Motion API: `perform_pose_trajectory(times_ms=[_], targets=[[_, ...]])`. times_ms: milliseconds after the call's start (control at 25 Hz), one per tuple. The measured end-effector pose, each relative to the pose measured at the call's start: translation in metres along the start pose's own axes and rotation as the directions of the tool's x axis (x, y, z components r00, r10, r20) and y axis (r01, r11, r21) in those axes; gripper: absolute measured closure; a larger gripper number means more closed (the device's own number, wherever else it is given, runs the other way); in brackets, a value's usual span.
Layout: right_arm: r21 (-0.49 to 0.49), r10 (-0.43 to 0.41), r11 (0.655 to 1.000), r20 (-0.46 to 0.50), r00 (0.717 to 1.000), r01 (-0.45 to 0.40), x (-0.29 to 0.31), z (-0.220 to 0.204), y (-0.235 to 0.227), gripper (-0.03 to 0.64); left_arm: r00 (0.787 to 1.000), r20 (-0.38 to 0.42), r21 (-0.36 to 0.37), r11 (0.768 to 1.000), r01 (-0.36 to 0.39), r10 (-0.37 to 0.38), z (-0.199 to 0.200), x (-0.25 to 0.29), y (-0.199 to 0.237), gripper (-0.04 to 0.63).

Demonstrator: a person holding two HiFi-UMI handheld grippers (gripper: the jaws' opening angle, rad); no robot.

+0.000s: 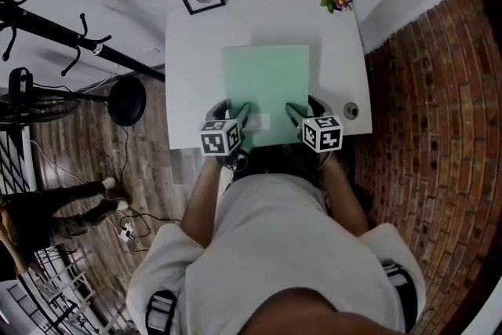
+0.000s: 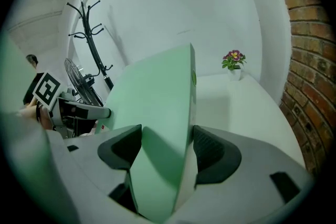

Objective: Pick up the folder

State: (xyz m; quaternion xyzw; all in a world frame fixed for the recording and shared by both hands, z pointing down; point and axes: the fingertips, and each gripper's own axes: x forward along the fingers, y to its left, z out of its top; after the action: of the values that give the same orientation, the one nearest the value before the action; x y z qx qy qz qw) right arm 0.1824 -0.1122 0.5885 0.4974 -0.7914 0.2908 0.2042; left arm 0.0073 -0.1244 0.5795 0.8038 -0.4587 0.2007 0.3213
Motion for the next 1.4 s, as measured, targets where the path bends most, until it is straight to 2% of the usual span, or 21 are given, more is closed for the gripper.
perform_pose_trajectory(times_ms=[440,960,1400], targets=[[-0.060,-0.040,0.997,0.137,0.990,0.049,-0.027,0.053,-0.001,0.310,0.992,0.123,0.061,0.998,0.023,-0.030,0.052,-0.014,-0.019,0.331],[-0.098,-0.056,0.991,0.274,0.960,0.086,-0.056,0.107,0.007,0.310,0.965,0.255,0.164,0.986,0.018,-0.060,0.109,-0.041,-0.037,0.331],[-0.111,-0.064,0.988,0.348,0.935,0.109,-0.076,0.136,0.013,0.310,0.942,0.325,0.225,0.974,0.005,-0.080,0.142,-0.061,-0.050,0.331]])
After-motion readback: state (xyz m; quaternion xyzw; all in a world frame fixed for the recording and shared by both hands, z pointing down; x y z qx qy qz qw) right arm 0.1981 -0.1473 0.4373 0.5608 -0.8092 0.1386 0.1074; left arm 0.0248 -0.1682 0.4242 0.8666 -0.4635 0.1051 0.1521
